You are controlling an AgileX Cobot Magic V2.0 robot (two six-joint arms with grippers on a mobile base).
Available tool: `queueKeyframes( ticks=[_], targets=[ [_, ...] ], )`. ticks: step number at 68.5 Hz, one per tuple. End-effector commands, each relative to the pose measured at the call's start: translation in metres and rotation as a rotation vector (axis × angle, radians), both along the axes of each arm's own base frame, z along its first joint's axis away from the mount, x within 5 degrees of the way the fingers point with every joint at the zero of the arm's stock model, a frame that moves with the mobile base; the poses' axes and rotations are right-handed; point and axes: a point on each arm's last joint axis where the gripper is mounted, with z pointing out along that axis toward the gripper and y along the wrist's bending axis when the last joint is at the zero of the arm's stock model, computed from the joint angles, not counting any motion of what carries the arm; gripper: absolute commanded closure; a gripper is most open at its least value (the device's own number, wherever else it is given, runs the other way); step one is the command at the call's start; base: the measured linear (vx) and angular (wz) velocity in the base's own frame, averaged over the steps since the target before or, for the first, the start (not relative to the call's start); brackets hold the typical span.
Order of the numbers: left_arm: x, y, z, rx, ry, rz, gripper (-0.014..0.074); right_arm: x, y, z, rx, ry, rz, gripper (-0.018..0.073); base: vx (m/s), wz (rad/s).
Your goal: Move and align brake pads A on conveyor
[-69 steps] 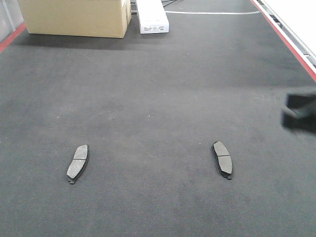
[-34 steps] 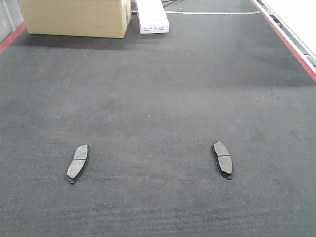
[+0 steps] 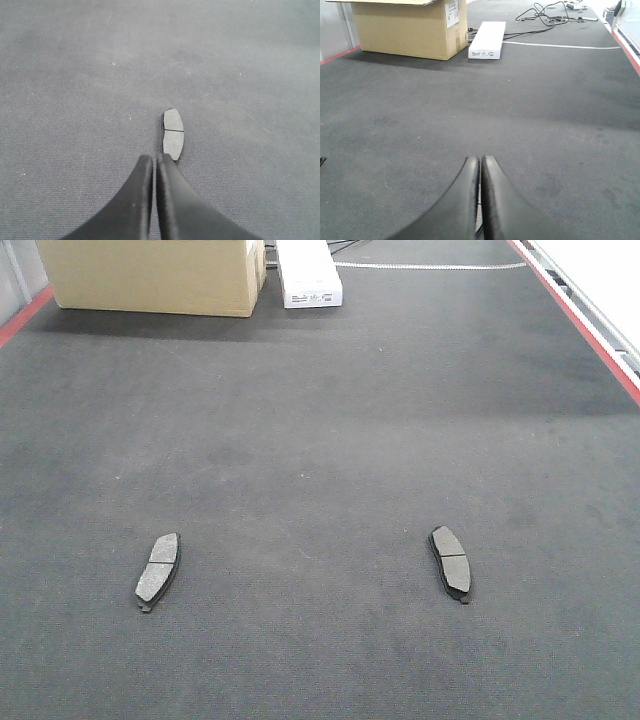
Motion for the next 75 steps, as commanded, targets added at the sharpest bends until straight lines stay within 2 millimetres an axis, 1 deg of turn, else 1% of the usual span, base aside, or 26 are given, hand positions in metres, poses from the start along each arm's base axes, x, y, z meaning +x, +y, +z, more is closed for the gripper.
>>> queueKeyframes(
  ticks=[1,75],
  targets=[
    [0.0019,-0.0017,0.0129,-0.02,-0.079,-0.017,0.0603,0.0012,-0.0016,0.0151,0.008,-0.097,-0.018,0.0569,0.0,0.0],
    [0.0019,-0.0017,0.0129,-0.02,-0.079,-0.017,0.0603,0.0012,-0.0016,0.0151,0.008,-0.097,-0.018,0.0569,0.0,0.0]
  ],
)
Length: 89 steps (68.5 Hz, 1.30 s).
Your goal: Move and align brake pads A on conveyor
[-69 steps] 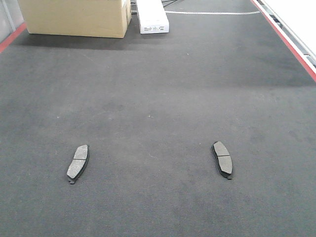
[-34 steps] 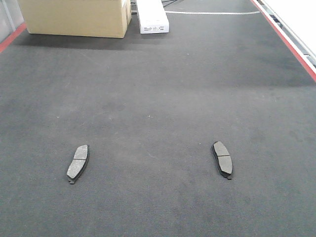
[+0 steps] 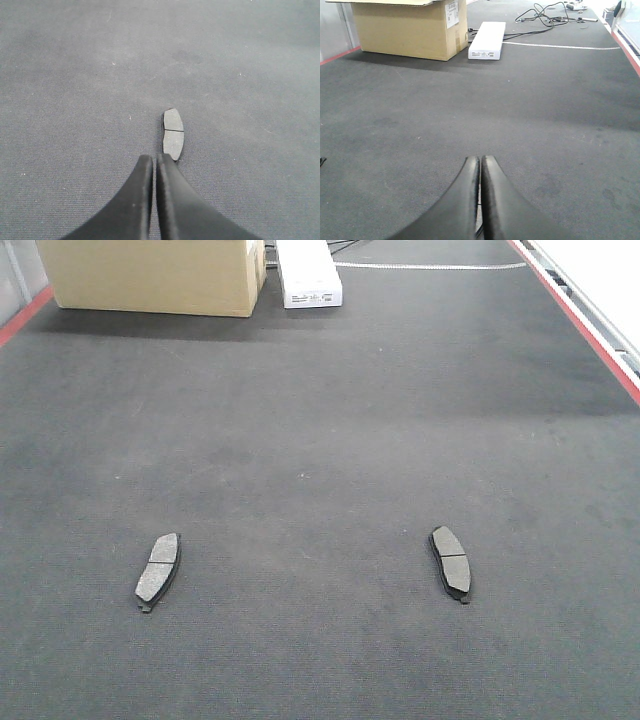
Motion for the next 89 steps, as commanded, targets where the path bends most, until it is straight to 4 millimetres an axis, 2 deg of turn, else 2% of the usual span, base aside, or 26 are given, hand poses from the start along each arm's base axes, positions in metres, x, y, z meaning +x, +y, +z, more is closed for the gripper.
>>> queueKeyframes(
  ticks=[1,46,89],
  targets=[
    [0.0019,-0.0017,0.0129,-0.02,-0.079,-0.017,0.0603,0.0012,-0.0016,0.015,0.009,-0.096,-0.018,0.0569,0.0,0.0],
    [0.0022,-0.0019,0.0128,-0.019,-0.077,-0.017,0.0603,0.002,-0.0014,0.0147,0.008,-0.092,-0.018,0.0569,-0.04,-0.01],
    [0.0024,-0.0019,0.0127,-0.019,-0.077,-0.017,0.0603,0.0024,-0.0014,0.0146,0.008,-0.091,-0.018,0.0569,-0.31,-0.3]
  ],
)
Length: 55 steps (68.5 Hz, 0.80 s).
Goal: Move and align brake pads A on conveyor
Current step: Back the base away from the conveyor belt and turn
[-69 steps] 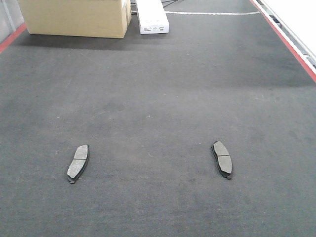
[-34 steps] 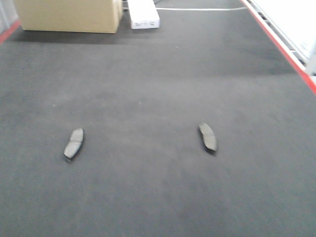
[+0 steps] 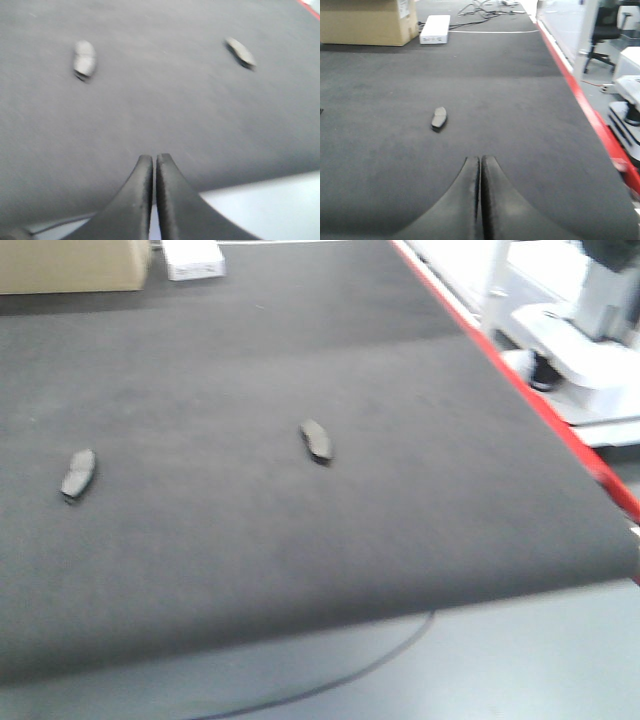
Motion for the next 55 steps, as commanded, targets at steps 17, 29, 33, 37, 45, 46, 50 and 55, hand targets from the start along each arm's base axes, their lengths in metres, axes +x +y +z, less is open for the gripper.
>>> queueKeyframes(
  ticks=[17,29,33,37,45,46,50,55],
  targets=[
    [0.0024,-0.0015,0.0126,-0.011,-0.077,-0.015,0.0603,0.0018,-0.0015,0.0151,0.008,-0.093,-0.018,0.0569,-0.35,-0.29],
    [0.0022,-0.0013,0.0123,-0.01,-0.073,-0.014,0.0603,0.0018,-0.0015,0.0151,0.008,-0.093,-0.018,0.0569,-0.3,-0.33],
    [0.0022,-0.0013,0.0123,-0.01,-0.073,-0.014,0.0603,0.0018,-0.0015,0.0151,0.008,-0.093,-0.018,0.0569,-0.25,-0.42],
    [0.0022,-0.0013,0.0123,-0.01,-0.073,-0.014,0.0603,0.0018,-0.0015,0.0151,0.008,-0.093,-0.018,0.0569,-0.23,-0.46],
    [0.0022,-0.0013,0.0123,-0.01,-0.073,-0.014,0.0603,0.0018,-0.0015,0.0151,0.008,-0.093,-0.018,0.0569,-0.19,-0.54],
    [0.0022,-0.0013,0.0123,-0.01,-0.073,-0.014,0.0603,0.0018,-0.0015,0.0151,0.008,-0.093,-0.018,0.0569,-0.17,-0.57],
    [0.0022,-0.0013,0.0123,-0.01,-0.073,-0.014,0.0603,0.0018,-0.0015,0.0151,0.008,-0.093,-0.018,0.0569,-0.15,-0.6],
    [0.0022,-0.0013,0.0123,-0.01,-0.073,-0.014,0.0603,0.0018,-0.0015,0.0151,0.008,-0.093,-0.018,0.0569,-0.12,-0.65]
  ],
)
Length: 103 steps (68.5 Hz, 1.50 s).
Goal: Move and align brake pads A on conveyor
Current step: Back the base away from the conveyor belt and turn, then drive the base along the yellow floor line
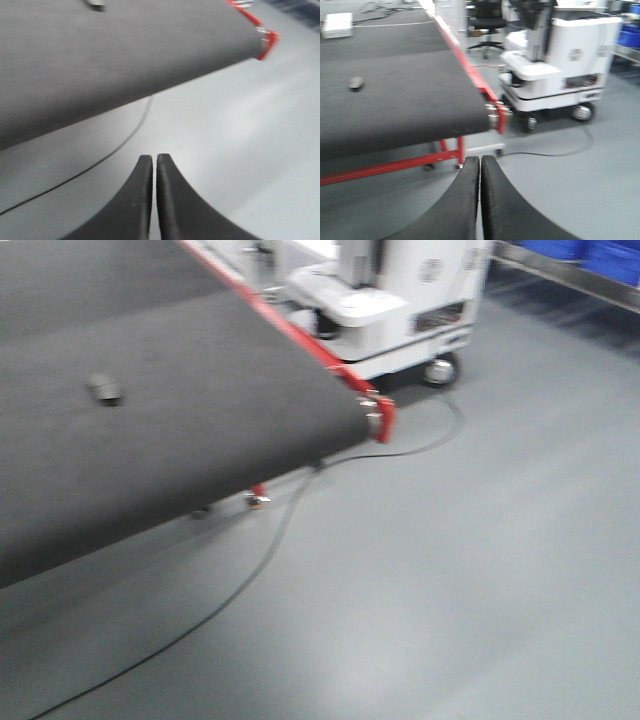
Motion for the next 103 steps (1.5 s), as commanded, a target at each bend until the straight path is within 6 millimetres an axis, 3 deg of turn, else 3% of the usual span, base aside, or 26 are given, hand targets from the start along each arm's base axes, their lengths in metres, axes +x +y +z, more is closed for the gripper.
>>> queueKeyframes(
  ticks=[1,46,103],
  targets=[
    [0.0025,-0.0016,0.0128,-0.013,-0.08,-0.016,0.0603,0.0018,-0.0014,0.015,0.009,-0.093,-0.018,0.0569,-0.1,-0.69],
    [0.0025,-0.0016,0.0128,-0.013,-0.08,-0.016,0.0603,0.0018,-0.0014,0.015,0.009,-0.093,-0.018,0.0569,0.0,-0.73],
    [0.0025,-0.0016,0.0128,-0.013,-0.08,-0.016,0.0603,0.0018,-0.0014,0.015,0.009,-0.093,-0.018,0.0569,0.18,-0.56]
  ],
)
